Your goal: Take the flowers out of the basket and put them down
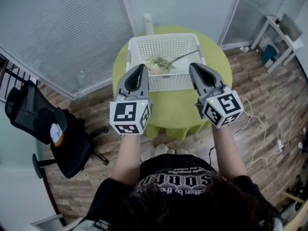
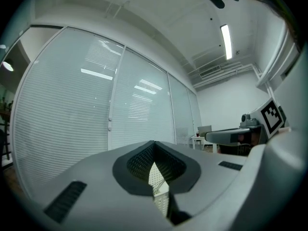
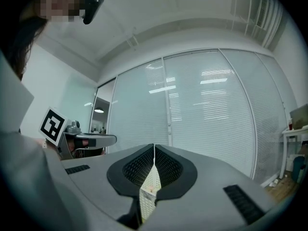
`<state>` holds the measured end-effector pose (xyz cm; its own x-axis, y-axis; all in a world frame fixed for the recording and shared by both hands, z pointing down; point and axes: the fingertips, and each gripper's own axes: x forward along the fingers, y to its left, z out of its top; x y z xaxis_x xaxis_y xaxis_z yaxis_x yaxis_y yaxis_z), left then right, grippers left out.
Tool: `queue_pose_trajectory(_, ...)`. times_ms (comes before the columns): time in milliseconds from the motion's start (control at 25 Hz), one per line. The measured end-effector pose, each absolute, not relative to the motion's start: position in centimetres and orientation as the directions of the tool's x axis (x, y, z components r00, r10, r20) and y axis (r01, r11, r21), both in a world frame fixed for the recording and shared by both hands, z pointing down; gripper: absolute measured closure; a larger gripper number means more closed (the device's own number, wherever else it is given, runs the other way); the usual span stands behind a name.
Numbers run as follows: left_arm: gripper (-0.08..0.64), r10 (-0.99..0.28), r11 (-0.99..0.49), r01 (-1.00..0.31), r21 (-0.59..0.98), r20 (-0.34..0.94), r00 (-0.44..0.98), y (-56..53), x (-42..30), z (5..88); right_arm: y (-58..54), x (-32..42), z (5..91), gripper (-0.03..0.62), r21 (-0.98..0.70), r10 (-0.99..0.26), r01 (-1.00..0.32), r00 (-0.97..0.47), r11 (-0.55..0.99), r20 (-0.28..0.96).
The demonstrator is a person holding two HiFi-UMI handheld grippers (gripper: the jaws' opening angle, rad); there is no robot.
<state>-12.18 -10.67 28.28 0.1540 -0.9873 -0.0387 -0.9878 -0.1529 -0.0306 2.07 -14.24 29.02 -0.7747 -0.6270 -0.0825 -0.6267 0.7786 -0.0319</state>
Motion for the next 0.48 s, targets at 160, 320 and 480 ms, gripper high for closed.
queue_pose_trajectory(160, 0.558, -0.993, -0.116, -0.993, -0.029, -0.01, 0.117, -12.3, -13.7, 29.0, -15.7, 2.1, 29.3, 0.563, -0.052, -0.63, -0.628, -0.771, 0.776, -0.09)
queue_pose_trajectory(320, 0.558, -0.991, -0.131, -0.991, -0.02, -0.019, 0.131, -14.4, -14.2, 28.8, -17.6, 2.1, 29.4, 0.563, -0.056, -0.639, -0.636, -0.765, 0.769, -0.087)
queue_pose_trajectory(480, 0.558, -0.98, -0.194, -0.981, -0.006, -0.05, 0.194, -17.2, -14.0, 28.3, -19.9, 2.4, 29.1, 0.563, -0.075, -0.66, -0.656, -0.745, 0.751, -0.099)
